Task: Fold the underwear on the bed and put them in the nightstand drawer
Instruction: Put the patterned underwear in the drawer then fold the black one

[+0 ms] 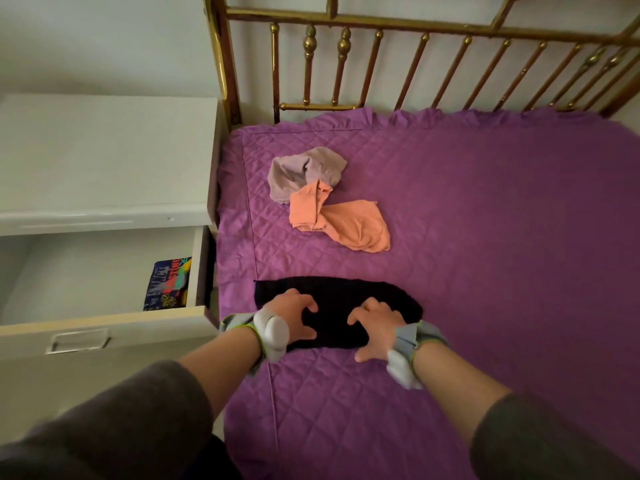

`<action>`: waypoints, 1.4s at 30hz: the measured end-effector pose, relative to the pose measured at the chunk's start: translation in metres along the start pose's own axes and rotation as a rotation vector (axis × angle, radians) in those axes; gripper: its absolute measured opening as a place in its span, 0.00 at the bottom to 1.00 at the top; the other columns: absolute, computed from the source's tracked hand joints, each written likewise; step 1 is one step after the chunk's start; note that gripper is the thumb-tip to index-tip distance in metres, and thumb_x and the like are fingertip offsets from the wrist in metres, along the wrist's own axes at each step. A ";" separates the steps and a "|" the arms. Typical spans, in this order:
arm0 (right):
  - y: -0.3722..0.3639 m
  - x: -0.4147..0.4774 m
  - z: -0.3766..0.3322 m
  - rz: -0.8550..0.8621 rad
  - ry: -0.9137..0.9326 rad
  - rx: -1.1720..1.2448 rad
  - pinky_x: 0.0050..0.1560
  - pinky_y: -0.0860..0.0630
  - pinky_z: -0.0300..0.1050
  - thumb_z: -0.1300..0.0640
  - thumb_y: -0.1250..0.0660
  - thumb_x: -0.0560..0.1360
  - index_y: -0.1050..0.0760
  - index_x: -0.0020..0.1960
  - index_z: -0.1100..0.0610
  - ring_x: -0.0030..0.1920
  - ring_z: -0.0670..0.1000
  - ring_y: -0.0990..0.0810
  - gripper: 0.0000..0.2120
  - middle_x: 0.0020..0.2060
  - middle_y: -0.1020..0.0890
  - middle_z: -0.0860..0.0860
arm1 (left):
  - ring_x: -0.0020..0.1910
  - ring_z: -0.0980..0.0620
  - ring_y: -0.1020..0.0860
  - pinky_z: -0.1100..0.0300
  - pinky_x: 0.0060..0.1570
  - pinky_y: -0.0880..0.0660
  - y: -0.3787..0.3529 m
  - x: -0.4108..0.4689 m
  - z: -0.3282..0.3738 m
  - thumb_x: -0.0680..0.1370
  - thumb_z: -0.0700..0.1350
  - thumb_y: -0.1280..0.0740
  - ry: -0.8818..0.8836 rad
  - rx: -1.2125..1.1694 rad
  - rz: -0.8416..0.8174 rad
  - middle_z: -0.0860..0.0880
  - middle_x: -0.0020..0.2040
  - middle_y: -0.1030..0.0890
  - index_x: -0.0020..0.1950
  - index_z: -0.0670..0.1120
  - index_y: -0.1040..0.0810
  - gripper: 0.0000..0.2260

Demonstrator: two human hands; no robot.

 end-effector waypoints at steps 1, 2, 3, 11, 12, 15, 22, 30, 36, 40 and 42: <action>-0.006 0.002 0.001 0.022 -0.009 -0.050 0.61 0.33 0.50 0.47 0.29 0.67 0.33 0.64 0.49 0.63 0.54 0.34 0.28 0.63 0.35 0.50 | 0.64 0.45 0.29 0.50 0.64 0.30 -0.006 0.001 -0.001 0.71 0.50 0.27 0.012 0.043 -0.005 0.46 0.65 0.31 0.67 0.50 0.30 0.26; -0.009 0.005 0.001 0.067 -0.008 -0.061 0.60 0.34 0.50 0.49 0.30 0.69 0.32 0.63 0.49 0.63 0.54 0.34 0.24 0.62 0.34 0.50 | 0.65 0.45 0.30 0.49 0.65 0.30 -0.011 0.002 -0.003 0.70 0.50 0.27 0.024 0.082 -0.002 0.46 0.66 0.32 0.68 0.51 0.31 0.28; -0.010 0.007 0.001 0.117 -0.004 -0.044 0.59 0.33 0.50 0.51 0.32 0.72 0.31 0.62 0.49 0.63 0.54 0.33 0.20 0.62 0.33 0.50 | 0.66 0.45 0.31 0.48 0.64 0.30 -0.015 0.003 -0.005 0.70 0.50 0.27 0.029 0.116 0.008 0.47 0.66 0.32 0.68 0.51 0.31 0.28; 0.040 0.016 0.013 0.243 0.052 0.150 0.50 0.32 0.39 0.52 0.31 0.72 0.21 0.56 0.49 0.55 0.52 0.24 0.12 0.47 0.26 0.48 | 0.59 0.45 0.26 0.50 0.55 0.26 0.006 0.004 -0.007 0.75 0.49 0.32 -0.017 0.056 0.233 0.47 0.57 0.26 0.52 0.47 0.22 0.09; 0.045 0.016 0.012 0.214 0.068 0.145 0.47 0.33 0.36 0.52 0.30 0.71 0.20 0.55 0.50 0.53 0.50 0.23 0.12 0.43 0.27 0.45 | 0.58 0.46 0.26 0.51 0.56 0.26 0.005 0.003 -0.005 0.73 0.50 0.31 -0.041 0.038 0.199 0.47 0.57 0.27 0.52 0.47 0.23 0.11; 0.044 0.014 0.006 0.087 0.081 0.061 0.47 0.32 0.38 0.49 0.27 0.68 0.22 0.57 0.50 0.54 0.51 0.24 0.18 0.47 0.27 0.47 | 0.60 0.47 0.29 0.50 0.57 0.27 -0.009 -0.005 -0.004 0.69 0.54 0.27 -0.041 0.198 0.054 0.48 0.59 0.30 0.59 0.48 0.28 0.22; -0.006 0.005 0.016 0.052 -0.059 -0.075 0.66 0.36 0.54 0.43 0.28 0.66 0.42 0.72 0.47 0.68 0.55 0.37 0.39 0.68 0.38 0.51 | 0.61 0.42 0.29 0.49 0.52 0.25 -0.026 -0.007 -0.006 0.76 0.35 0.41 -0.056 0.416 0.094 0.44 0.63 0.34 0.64 0.46 0.33 0.17; -0.024 -0.003 0.028 0.326 -0.249 0.041 0.69 0.38 0.55 0.50 0.36 0.74 0.59 0.77 0.51 0.73 0.57 0.42 0.41 0.76 0.50 0.52 | 0.52 0.42 0.22 0.57 0.46 0.29 0.025 -0.005 -0.015 0.75 0.39 0.39 0.012 -0.214 0.360 0.42 0.55 0.20 0.56 0.44 0.23 0.11; 0.007 -0.011 0.039 0.491 -0.152 0.273 0.56 0.25 0.51 0.66 0.42 0.75 0.46 0.75 0.56 0.57 0.60 0.24 0.30 0.67 0.34 0.58 | 0.51 0.46 0.21 0.59 0.49 0.26 0.057 -0.014 -0.034 0.74 0.37 0.36 0.020 -0.294 0.447 0.46 0.52 0.18 0.54 0.45 0.21 0.10; 0.045 -0.021 0.055 0.726 -0.192 0.526 0.50 0.24 0.45 0.64 0.35 0.73 0.26 0.59 0.56 0.52 0.56 0.20 0.15 0.52 0.18 0.54 | 0.47 0.52 0.23 0.61 0.49 0.28 0.080 -0.020 -0.045 0.74 0.39 0.33 0.021 -0.320 0.561 0.51 0.46 0.18 0.48 0.49 0.19 0.07; 0.061 -0.026 0.063 0.754 -0.201 0.601 0.46 0.28 0.39 0.63 0.32 0.72 0.21 0.50 0.55 0.48 0.54 0.19 0.09 0.46 0.16 0.52 | 0.44 0.54 0.24 0.64 0.46 0.32 0.090 -0.024 -0.046 0.74 0.39 0.33 -0.004 -0.323 0.601 0.55 0.42 0.20 0.46 0.49 0.19 0.07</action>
Point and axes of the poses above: each hand's wrist, its own x-axis towards the middle knuckle, its own y-axis out of the back of the hand, z = x × y, the point moved 4 cm from there along x, towards the middle knuckle
